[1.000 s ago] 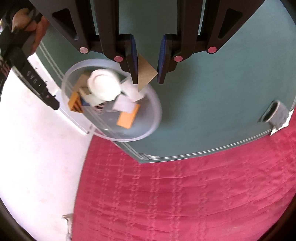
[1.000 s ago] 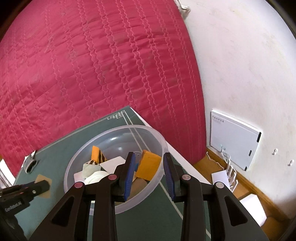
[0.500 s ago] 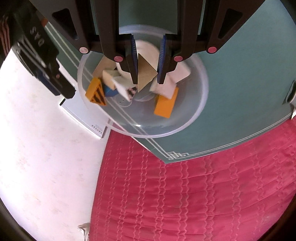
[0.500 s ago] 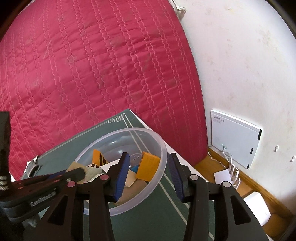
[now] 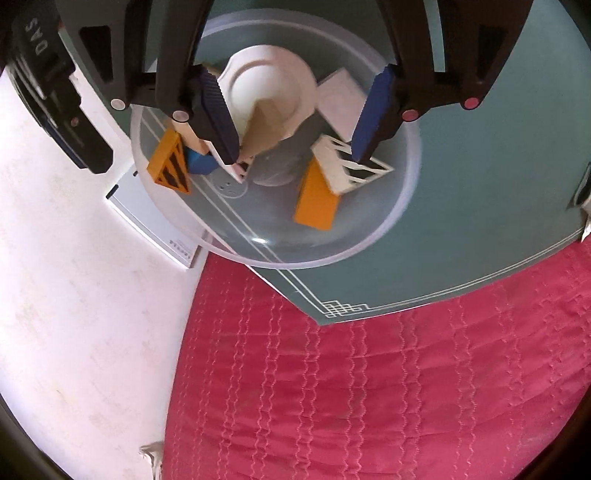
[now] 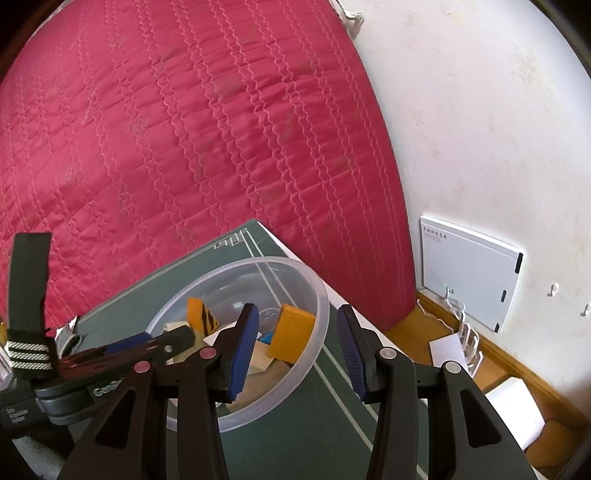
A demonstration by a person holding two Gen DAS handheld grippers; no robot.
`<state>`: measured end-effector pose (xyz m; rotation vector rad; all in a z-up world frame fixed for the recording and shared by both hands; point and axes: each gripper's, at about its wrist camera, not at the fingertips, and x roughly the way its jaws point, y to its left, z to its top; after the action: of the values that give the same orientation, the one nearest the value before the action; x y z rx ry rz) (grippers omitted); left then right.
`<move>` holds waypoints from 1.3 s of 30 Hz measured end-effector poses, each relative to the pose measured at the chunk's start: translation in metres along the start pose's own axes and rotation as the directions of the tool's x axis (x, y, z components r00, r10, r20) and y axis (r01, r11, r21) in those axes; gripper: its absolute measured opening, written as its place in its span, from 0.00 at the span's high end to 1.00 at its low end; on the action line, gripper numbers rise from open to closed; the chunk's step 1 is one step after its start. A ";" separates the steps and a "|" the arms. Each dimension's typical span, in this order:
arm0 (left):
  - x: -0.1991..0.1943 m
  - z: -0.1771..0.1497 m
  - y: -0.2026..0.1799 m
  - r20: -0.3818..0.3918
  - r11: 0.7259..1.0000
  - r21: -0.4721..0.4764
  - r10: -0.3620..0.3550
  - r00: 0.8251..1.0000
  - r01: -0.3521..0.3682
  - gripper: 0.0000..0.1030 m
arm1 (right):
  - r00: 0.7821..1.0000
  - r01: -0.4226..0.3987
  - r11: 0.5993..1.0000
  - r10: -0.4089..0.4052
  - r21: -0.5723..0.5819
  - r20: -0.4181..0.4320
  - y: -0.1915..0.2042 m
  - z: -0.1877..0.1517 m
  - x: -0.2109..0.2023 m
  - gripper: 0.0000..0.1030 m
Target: Organize rigid objects
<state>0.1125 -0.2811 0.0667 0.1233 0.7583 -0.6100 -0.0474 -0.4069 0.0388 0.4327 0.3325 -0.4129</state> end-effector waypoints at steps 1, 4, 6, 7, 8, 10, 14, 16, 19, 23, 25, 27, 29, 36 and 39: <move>-0.003 -0.001 0.003 0.005 1.000 -0.004 0.007 1.000 -0.007 0.34 | 1.000 0.000 1.000 0.000 0.001 0.001 0.000 0.000 0.000 0.54; -0.010 -0.004 0.008 0.023 0.999 -0.005 0.038 0.999 -0.038 0.26 | 1.000 0.001 1.000 -0.001 0.005 0.002 -0.001 0.000 0.000 0.48; -0.015 -0.006 0.010 0.037 0.998 0.002 0.060 0.998 -0.060 0.23 | 1.000 0.003 1.000 -0.003 0.008 0.007 -0.001 0.000 -0.001 0.46; -0.018 -0.007 0.010 0.043 0.997 0.008 0.070 0.997 -0.071 0.21 | 1.000 0.005 1.000 -0.005 0.010 0.008 -0.002 0.000 -0.001 0.46; -0.020 -0.008 0.010 0.048 0.997 0.013 0.079 0.996 -0.080 0.19 | 1.000 0.005 1.000 -0.006 0.012 0.009 -0.002 0.000 -0.001 0.44; -0.025 -0.012 0.009 0.059 0.994 0.029 0.101 0.993 -0.103 0.16 | 1.000 0.008 1.000 -0.008 0.017 0.010 -0.003 0.000 -0.001 0.38; -0.032 -0.018 0.005 0.085 0.985 0.069 0.150 0.985 -0.156 0.09 | 1.000 0.015 0.999 -0.015 0.034 0.022 -0.007 0.001 -0.003 0.28; -0.035 -0.020 0.003 0.093 0.983 0.076 0.162 0.982 -0.169 0.06 | 1.000 0.015 0.999 -0.016 0.039 0.020 -0.008 0.001 -0.003 0.23; -0.037 -0.023 0.003 0.088 0.977 0.073 0.193 0.977 -0.200 0.02 | 1.000 0.007 0.999 -0.007 0.052 0.015 -0.010 0.002 -0.003 0.15; -0.040 -0.026 0.006 0.083 0.974 0.055 0.215 0.973 -0.220 0.01 | 1.000 0.001 0.998 -0.002 0.062 0.011 -0.012 0.002 -0.003 0.09; -0.043 -0.028 0.007 0.085 0.970 0.050 0.232 0.969 -0.237 0.01 | 1.000 0.002 0.998 -0.002 0.061 0.000 -0.012 0.002 -0.002 0.06; -0.045 -0.031 0.009 0.088 0.966 0.047 0.250 0.964 -0.255 0.01 | 1.000 0.005 0.998 -0.004 0.059 -0.018 -0.012 0.002 0.000 0.02; -0.048 -0.032 0.010 0.092 0.960 0.043 0.271 0.958 -0.275 0.01 | 0.999 0.016 0.998 -0.013 0.055 -0.044 -0.010 0.001 0.004 0.00; -0.053 -0.038 0.021 0.080 0.950 0.014 0.310 0.947 -0.312 0.01 | 0.996 0.035 0.999 -0.033 0.024 -0.081 -0.006 -0.003 0.010 0.00; -0.055 -0.039 0.023 0.075 0.946 0.010 0.322 0.944 -0.323 0.01 | 0.996 0.024 1.000 -0.024 -0.011 -0.089 0.001 -0.006 0.010 0.00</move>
<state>0.0707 -0.2239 0.0724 0.2403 0.6430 -0.3088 -0.0399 -0.4065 0.0299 0.4385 0.4261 -0.4160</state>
